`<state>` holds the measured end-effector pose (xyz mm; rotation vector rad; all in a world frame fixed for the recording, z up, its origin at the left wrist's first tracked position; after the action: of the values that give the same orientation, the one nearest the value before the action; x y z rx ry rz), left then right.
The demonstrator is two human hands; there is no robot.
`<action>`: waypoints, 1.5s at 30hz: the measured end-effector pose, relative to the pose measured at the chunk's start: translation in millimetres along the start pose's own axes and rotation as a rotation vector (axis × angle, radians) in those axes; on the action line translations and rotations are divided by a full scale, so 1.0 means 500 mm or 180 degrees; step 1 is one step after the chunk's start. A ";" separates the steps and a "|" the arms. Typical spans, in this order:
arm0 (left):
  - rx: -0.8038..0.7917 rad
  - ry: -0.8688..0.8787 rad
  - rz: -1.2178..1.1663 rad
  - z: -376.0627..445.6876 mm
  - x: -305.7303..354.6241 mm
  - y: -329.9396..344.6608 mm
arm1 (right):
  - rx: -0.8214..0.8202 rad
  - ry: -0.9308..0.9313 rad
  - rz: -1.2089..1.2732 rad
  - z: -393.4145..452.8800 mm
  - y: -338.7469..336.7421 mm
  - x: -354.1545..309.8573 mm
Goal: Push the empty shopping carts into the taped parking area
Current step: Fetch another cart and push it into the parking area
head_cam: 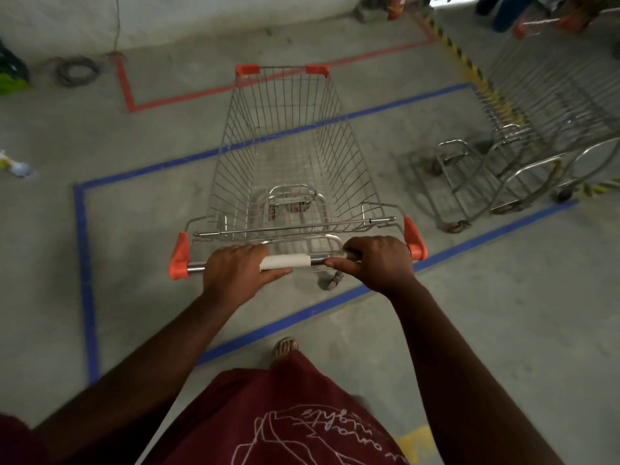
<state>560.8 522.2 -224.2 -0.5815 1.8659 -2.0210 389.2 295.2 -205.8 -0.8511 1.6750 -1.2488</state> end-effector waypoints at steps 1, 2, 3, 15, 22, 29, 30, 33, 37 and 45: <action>-0.0014 -0.0023 -0.0011 0.024 0.019 0.003 | 0.0036 -0.0037 -0.0015 0.011 -0.007 0.030; -0.0018 -0.0051 -0.0017 0.049 0.038 0.006 | 0.0075 -0.0073 -0.0043 0.021 -0.015 0.062; -0.0022 -0.0090 -0.0018 0.074 0.059 0.011 | 0.0120 -0.0103 -0.0085 0.033 -0.024 0.095; 0.0281 -0.0591 0.0160 0.346 0.403 0.060 | 0.0225 -0.0671 -0.0206 0.109 -0.136 0.530; 0.0188 -0.0678 0.0109 0.478 0.630 0.082 | -0.0079 -0.0654 -0.0071 0.116 -0.199 0.791; 0.0097 -0.0644 0.0125 0.621 0.772 0.117 | 0.0084 -0.0443 -0.0309 0.143 -0.247 0.994; 0.0125 -0.0632 0.0135 0.642 0.786 0.122 | 0.0080 -0.0421 -0.0285 0.150 -0.254 1.017; 0.0236 -0.0627 0.0145 0.708 0.820 0.143 | 0.0125 -0.0450 -0.0165 0.173 -0.273 1.086; 0.0199 -0.0573 -0.0038 0.791 0.870 0.155 | 0.0176 -0.0453 -0.0165 0.198 -0.301 1.168; -0.0033 -0.0628 -0.0294 0.895 0.963 0.140 | 0.0218 -0.0464 -0.0131 0.225 -0.336 1.291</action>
<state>368.8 -110.5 -231.5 -0.8514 1.7633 -1.9320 238.5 -364.0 -210.0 -0.9167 1.4979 -1.2346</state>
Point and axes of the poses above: each hand's wrist, its own z-axis towards the middle knuckle, its own y-axis out of the palm, x = y × z, the point moved 3 cm from there along z, towards the middle knuckle, and after that the axes turned 11 degrees about -x, right-handed, at the moved point
